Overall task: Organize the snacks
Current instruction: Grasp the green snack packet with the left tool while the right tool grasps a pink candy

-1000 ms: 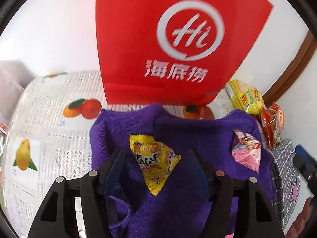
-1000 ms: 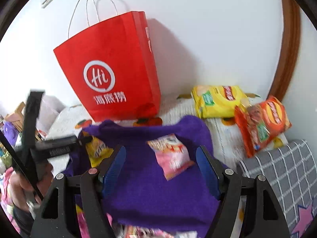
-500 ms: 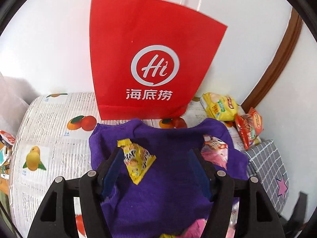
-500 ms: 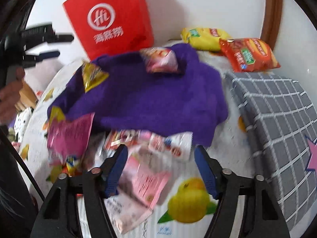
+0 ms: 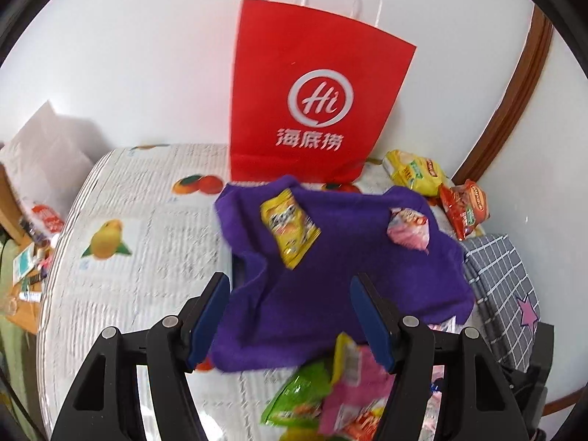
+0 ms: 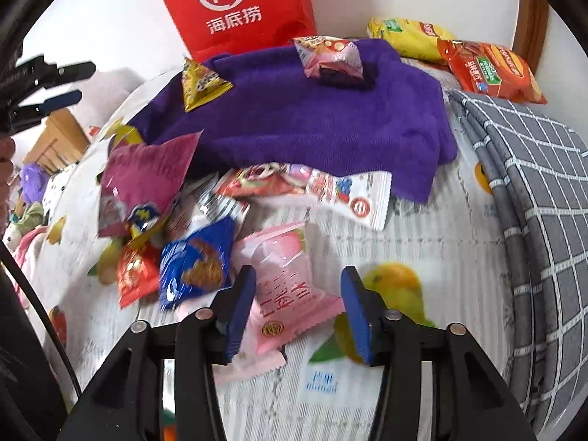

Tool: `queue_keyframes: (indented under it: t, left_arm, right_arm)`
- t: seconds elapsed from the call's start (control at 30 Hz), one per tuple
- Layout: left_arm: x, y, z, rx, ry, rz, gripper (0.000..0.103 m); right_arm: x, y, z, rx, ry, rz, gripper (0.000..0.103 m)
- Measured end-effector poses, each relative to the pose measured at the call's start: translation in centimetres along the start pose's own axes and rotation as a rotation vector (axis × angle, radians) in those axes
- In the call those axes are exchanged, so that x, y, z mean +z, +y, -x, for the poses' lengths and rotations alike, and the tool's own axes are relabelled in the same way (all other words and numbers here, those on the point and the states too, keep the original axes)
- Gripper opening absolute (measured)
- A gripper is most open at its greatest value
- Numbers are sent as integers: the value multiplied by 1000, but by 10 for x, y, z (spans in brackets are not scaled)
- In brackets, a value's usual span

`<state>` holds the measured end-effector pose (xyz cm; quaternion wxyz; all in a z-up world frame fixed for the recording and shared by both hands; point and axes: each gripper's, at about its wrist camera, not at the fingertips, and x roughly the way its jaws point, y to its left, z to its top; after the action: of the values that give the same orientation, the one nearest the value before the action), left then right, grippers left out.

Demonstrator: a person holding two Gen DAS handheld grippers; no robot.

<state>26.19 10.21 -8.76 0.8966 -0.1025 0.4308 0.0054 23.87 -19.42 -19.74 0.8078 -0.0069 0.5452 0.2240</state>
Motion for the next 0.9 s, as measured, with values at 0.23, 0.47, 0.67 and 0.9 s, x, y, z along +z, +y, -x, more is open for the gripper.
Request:
queue_keyframes:
  t: [0.23, 0.47, 0.67, 0.9]
  left_arm:
    - [-30, 8, 2, 7, 38, 6, 66]
    - [-58, -3, 8, 0, 63, -37, 66]
    - [-83, -9, 10, -13, 84, -50, 66]
    - [-109, 9, -10, 50, 131, -14, 66]
  right_arm:
    - [-1, 17, -11, -63, -4, 78, 67]
    - [-9, 25, -6, -115, -58, 147, 48]
    - [-24, 4, 8, -206, -74, 98, 47]
    - [-40, -20, 17, -174, -115, 4, 47]
